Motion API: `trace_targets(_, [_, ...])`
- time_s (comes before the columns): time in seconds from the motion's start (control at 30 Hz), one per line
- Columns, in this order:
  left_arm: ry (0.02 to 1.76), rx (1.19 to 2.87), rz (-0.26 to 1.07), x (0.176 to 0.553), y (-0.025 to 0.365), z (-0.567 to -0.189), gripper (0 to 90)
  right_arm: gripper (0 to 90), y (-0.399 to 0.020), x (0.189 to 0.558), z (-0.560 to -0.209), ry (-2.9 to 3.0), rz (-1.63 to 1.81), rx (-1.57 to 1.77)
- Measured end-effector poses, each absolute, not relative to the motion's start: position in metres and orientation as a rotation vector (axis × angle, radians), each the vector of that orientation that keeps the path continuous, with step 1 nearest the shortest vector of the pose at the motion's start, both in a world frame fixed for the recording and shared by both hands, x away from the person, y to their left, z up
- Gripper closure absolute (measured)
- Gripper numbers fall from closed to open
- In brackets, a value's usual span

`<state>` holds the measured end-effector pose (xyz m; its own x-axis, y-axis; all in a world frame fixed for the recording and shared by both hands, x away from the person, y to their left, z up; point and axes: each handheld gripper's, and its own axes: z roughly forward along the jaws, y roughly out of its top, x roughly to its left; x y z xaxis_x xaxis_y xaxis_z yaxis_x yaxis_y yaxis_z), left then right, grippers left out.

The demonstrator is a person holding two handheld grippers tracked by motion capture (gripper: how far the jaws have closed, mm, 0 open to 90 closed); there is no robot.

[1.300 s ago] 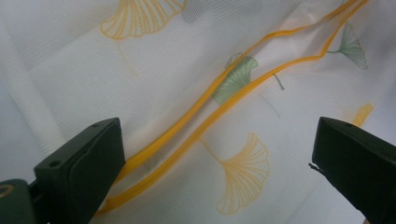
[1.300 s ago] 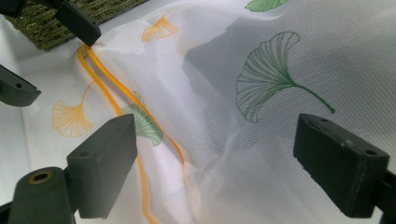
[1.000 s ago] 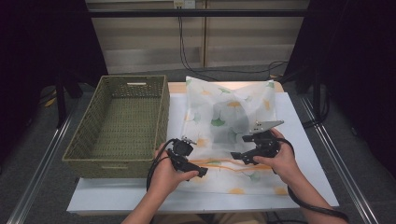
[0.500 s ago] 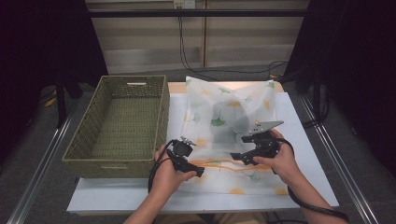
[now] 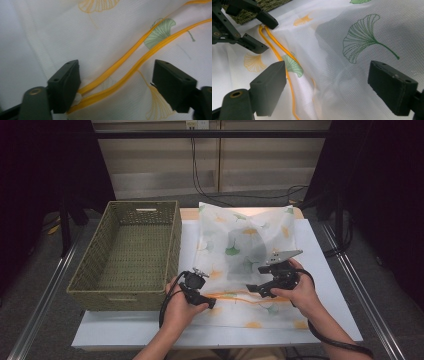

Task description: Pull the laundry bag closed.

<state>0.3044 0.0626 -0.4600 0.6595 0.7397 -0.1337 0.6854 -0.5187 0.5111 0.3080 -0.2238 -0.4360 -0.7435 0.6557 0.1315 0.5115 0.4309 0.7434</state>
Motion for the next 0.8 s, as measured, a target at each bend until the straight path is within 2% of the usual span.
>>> trace_targets(0.13, [1.105, 2.337, 0.119, 0.3042, 0.0628, -0.4592, 29.6, 15.6, -0.2228, 0.3069, -0.4361, 2.511, 1.208, 1.023])
trace_targets(0.17, [1.105, 2.340, 0.130, 0.3041, 0.0629, -0.4590, 33.1, 15.8, -0.2223, 0.3065, -0.4361, 2.514, 1.208, 1.021])
trace_targets(0.37, [1.094, 2.375, 0.190, 0.3016, 0.0588, -0.4590, 40.5, 15.8, -0.2203, 0.3047, -0.4374, 2.524, 1.200, 1.017])
trace_targets(0.47, [1.102, 2.359, 0.184, 0.3027, 0.0600, -0.4583, 51.5, 15.8, -0.2201, 0.3040, -0.4375, 2.528, 1.202, 1.012])
trace_targets(0.53, [1.109, 2.361, 0.177, 0.3040, 0.0609, -0.4576, 53.5, 15.8, -0.2201, 0.3036, -0.4376, 2.528, 1.200, 1.014])
trace_targets(0.6, [1.129, 2.335, 0.168, 0.3055, 0.0615, -0.4585, 62.0, 15.8, -0.2204, 0.3033, -0.4378, 2.528, 1.198, 1.018])
trace_targets(0.8, [1.129, 2.330, 0.147, 0.3078, 0.0610, -0.4586, 75.7, 15.8, -0.2212, 0.3027, -0.4386, 2.522, 1.192, 1.027])
